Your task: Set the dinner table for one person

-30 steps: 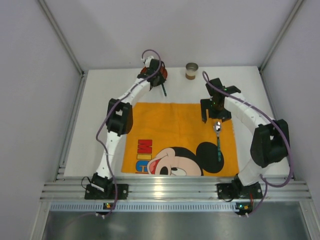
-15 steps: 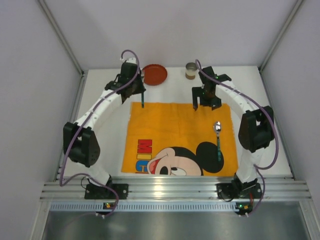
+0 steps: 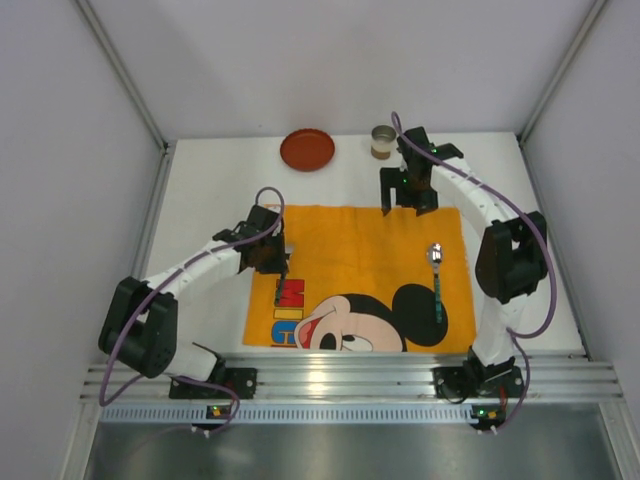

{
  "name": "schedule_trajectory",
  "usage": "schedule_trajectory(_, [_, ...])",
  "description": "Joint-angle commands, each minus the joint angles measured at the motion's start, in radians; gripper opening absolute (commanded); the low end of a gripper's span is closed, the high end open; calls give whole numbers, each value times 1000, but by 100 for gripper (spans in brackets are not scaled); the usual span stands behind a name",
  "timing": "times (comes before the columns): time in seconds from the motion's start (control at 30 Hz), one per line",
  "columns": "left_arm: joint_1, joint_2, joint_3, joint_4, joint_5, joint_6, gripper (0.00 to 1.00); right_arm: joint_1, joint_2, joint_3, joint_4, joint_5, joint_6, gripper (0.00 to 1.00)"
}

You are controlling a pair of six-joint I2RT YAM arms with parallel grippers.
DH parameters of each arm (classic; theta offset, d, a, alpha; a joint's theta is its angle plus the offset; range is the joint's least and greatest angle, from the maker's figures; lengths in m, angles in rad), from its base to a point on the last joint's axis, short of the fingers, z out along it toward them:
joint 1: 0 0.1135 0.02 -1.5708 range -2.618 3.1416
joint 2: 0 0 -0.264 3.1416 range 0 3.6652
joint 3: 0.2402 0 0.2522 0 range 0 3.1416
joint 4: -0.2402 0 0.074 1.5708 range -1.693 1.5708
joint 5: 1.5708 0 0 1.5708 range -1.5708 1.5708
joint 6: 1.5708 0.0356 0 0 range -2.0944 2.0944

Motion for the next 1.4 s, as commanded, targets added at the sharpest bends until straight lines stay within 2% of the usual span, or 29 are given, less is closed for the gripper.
schedule_trajectory(0.0, [-15, 0, -31, 90, -12, -23, 0, 4, -25, -14, 9, -15, 6, 89])
schedule_trajectory(0.17, [-15, 28, -55, 87, -58, -49, 0, -10, -65, -72, 23, -15, 3, 90])
schedule_trajectory(0.2, [-15, 30, -55, 87, -60, -52, 4, -12, -68, -80, 24, -15, 1, 90])
schedule_trajectory(0.27, [-17, 25, -49, 77, -60, -57, 24, -15, -77, -98, 29, -13, 1, 90])
schedule_trajectory(0.3, [-17, 23, -43, 71, -62, -55, 42, -16, -85, -103, 30, -12, 1, 90])
schedule_trajectory(0.33, [-18, 16, -29, 63, -69, -61, 49, -16, -90, -109, 32, -12, 0, 91])
schedule_trajectory(0.4, [-20, -32, -13, 49, -115, -66, 61, -18, -100, -123, 37, -9, 0, 91])
schedule_trajectory(0.5, [-17, -58, 59, 63, -192, -43, 69, -19, -119, -141, 38, -2, 0, 91])
schedule_trajectory(0.53, [-5, -49, 133, 60, -206, -22, 71, -19, -123, -146, 40, 1, 0, 91])
schedule_trajectory(0.7, [54, 193, 432, 48, -204, 29, 70, -22, -174, -217, 55, -15, 3, 91])
schedule_trajectory(0.73, [77, 235, 536, 48, -206, 9, 69, -19, -183, -230, 58, -15, 6, 91])
schedule_trajectory(0.8, [100, 345, 625, 69, -212, -34, 68, -21, -206, -264, 63, -15, 9, 91])
schedule_trajectory(0.93, [164, 531, 853, 107, -218, -220, 68, -19, -246, -277, 53, -13, 6, 92])
schedule_trajectory(1.0, [181, 667, 943, 89, -201, -276, 65, -22, -269, -278, 50, -6, 9, 92])
schedule_trajectory(1.03, [193, 759, 1039, 81, -191, -313, 65, -21, -275, -280, 49, -2, 9, 92])
schedule_trajectory(1.1, [196, 854, 1147, 55, -155, -313, 64, -24, -295, -284, 44, 28, 15, 92])
schedule_trajectory(1.13, [198, 955, 1272, 37, -152, -307, 64, -27, -304, -289, 44, 39, 14, 92])
schedule_trajectory(1.23, [209, 1126, 1501, -28, -135, -325, 64, -41, -335, -310, 44, 60, 17, 94])
schedule_trajectory(1.37, [221, 1194, 1534, 40, -114, -388, 64, -62, -338, -318, 38, 65, 12, 94])
